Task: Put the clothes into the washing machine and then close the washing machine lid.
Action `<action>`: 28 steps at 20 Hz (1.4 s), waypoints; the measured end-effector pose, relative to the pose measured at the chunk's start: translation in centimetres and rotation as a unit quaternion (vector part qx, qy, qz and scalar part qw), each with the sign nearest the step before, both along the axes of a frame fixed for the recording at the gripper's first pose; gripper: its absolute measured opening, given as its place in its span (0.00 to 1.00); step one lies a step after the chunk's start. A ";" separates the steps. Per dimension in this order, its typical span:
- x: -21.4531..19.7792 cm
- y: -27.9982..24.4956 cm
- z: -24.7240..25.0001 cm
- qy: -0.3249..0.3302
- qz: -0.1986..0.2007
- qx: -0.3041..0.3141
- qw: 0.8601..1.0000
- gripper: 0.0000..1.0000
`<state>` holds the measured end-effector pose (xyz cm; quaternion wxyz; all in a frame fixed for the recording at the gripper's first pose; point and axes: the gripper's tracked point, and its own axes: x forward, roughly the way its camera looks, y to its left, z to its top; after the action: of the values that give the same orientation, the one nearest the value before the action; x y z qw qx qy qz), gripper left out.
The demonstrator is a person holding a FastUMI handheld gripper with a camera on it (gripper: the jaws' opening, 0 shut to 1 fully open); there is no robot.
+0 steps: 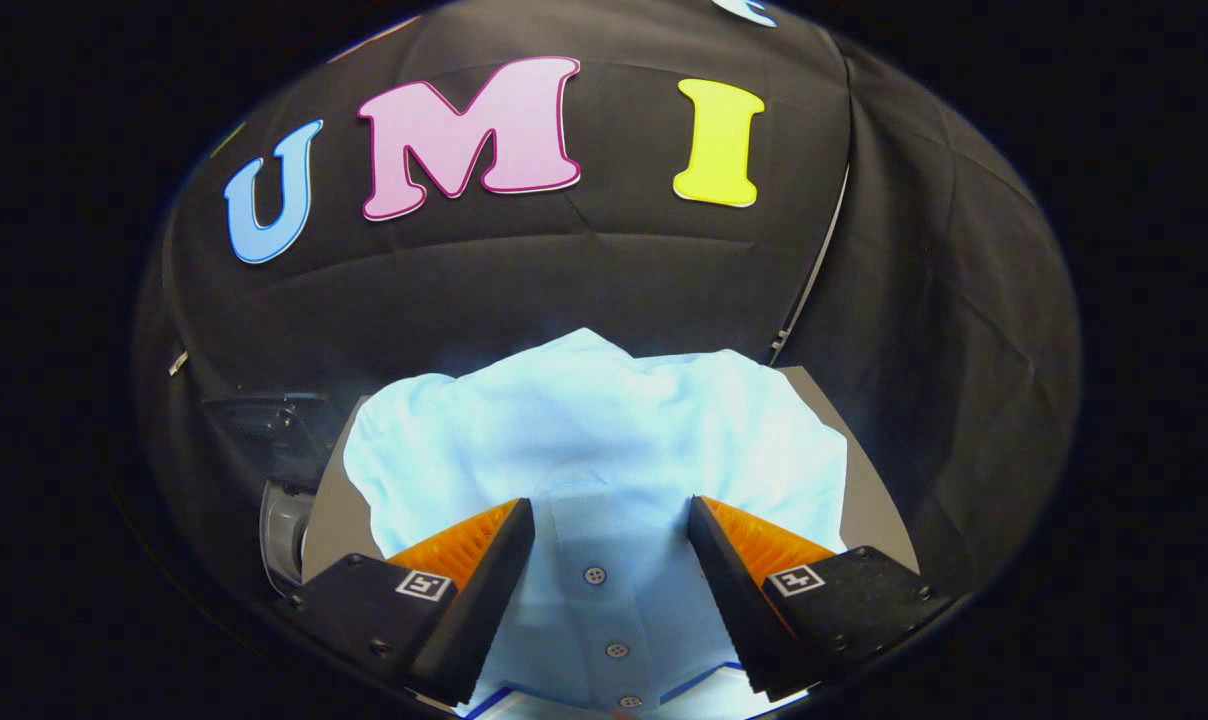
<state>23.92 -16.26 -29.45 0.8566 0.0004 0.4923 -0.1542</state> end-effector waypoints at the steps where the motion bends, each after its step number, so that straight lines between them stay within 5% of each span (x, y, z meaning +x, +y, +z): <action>1: 0.0 0.4 -0.3 0.002 0.004 0.009 1.000 0.98; 5: 0.1 0.4 -0.4 -0.004 0.012 0.010 1.000 0.28; 8: -0.2 0.4 0.0 -0.014 0.003 0.037 0.999 0.28; 9: -0.1 0.4 -0.1 -0.018 -0.004 0.052 0.998 0.06; 20: -2.1 2.0 7.5 -0.137 0.012 0.021 0.990 0.05; 28: -2.8 6.6 21.6 -0.306 0.061 -0.007 0.950 0.05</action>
<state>21.14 -9.66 -7.85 0.9740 0.0118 0.2043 -0.0969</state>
